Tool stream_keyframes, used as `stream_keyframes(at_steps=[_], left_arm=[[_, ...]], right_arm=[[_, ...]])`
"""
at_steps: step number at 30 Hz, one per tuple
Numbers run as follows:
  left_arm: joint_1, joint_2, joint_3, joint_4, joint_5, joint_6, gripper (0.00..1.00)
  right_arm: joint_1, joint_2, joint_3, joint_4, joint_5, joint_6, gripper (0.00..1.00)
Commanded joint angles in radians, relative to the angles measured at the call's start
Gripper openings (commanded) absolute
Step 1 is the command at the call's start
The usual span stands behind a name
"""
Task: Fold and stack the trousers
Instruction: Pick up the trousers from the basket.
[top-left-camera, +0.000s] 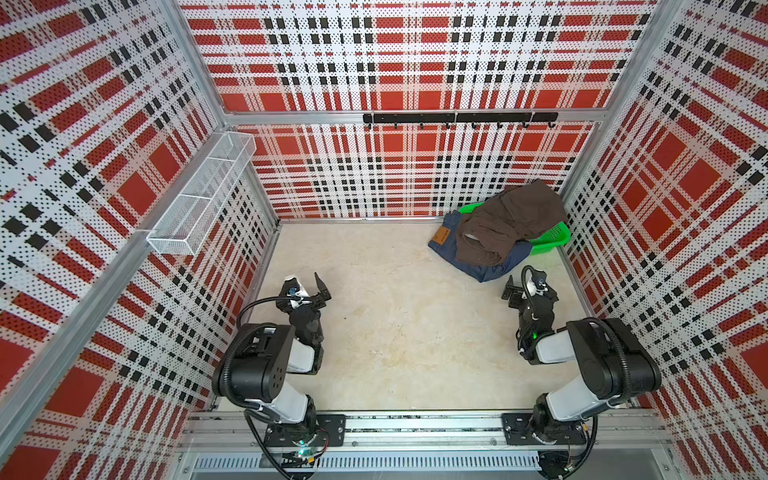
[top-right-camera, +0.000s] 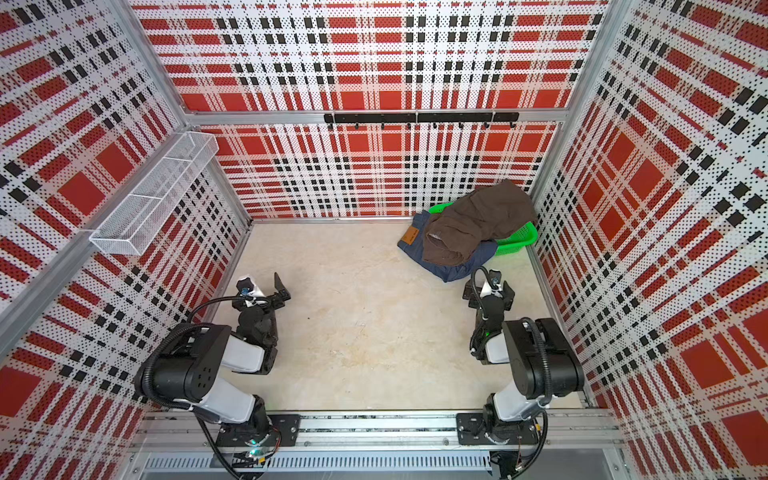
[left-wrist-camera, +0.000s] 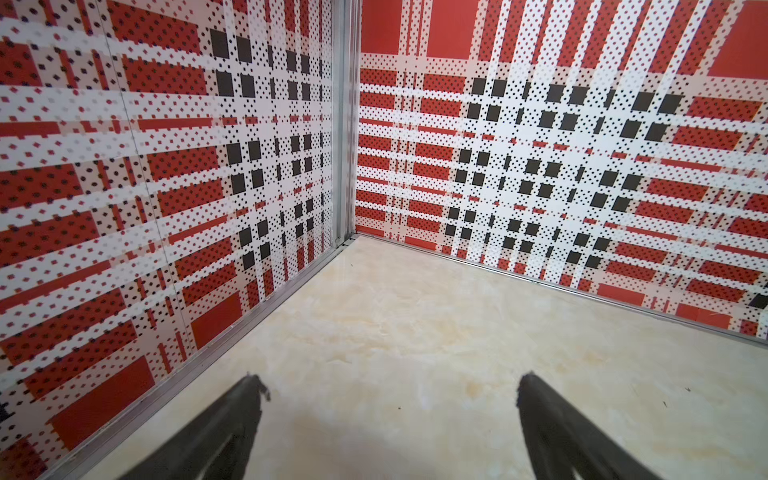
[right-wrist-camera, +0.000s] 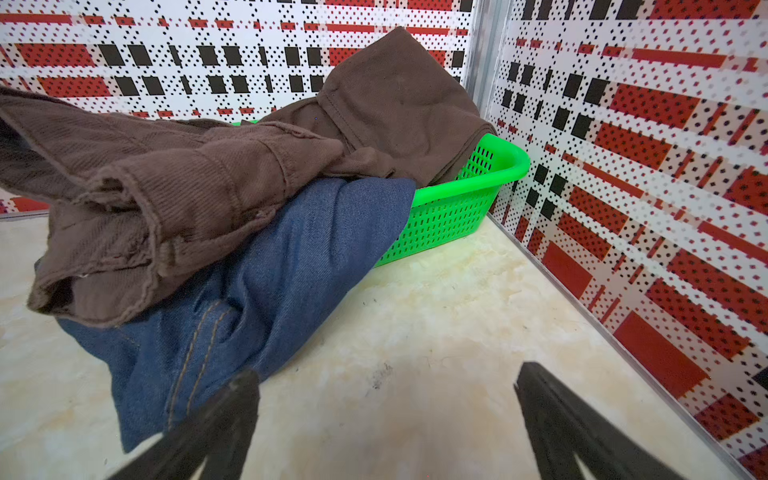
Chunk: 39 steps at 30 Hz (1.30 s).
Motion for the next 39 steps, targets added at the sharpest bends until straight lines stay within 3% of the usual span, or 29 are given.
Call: stream_keyframes(at_steps=[1, 19, 28, 32, 33, 36, 39], left_arm=[[0.006, 0.004, 0.002, 0.011, 0.006, 0.003, 0.98], [0.008, 0.004, 0.001, 0.011, 0.008, 0.002, 0.98], [0.048, -0.001, -0.008, 0.018, 0.088, -0.028, 0.98], [0.045, -0.007, -0.015, 0.032, 0.076, -0.024, 0.98], [0.036, -0.027, -0.012, 0.012, 0.036, -0.023, 0.98], [-0.008, -0.21, 0.056, -0.27, -0.105, -0.023, 0.98], [-0.047, -0.347, 0.162, -0.508, -0.186, -0.171, 0.98]], right_arm=[[0.006, -0.001, -0.001, 0.034, 0.011, -0.015, 1.0], [0.006, -0.001, -0.001, 0.036, 0.01, -0.015, 1.0], [-0.002, -0.004, 0.002, 0.026, 0.014, 0.004, 1.0], [-0.027, -0.016, -0.009, 0.038, -0.047, 0.013, 1.0], [-0.029, -0.044, -0.016, 0.024, -0.04, 0.016, 1.0], [-0.028, -0.238, 0.001, -0.172, 0.002, 0.028, 1.0], [-0.035, -0.458, 0.077, -0.438, 0.003, 0.178, 1.0]])
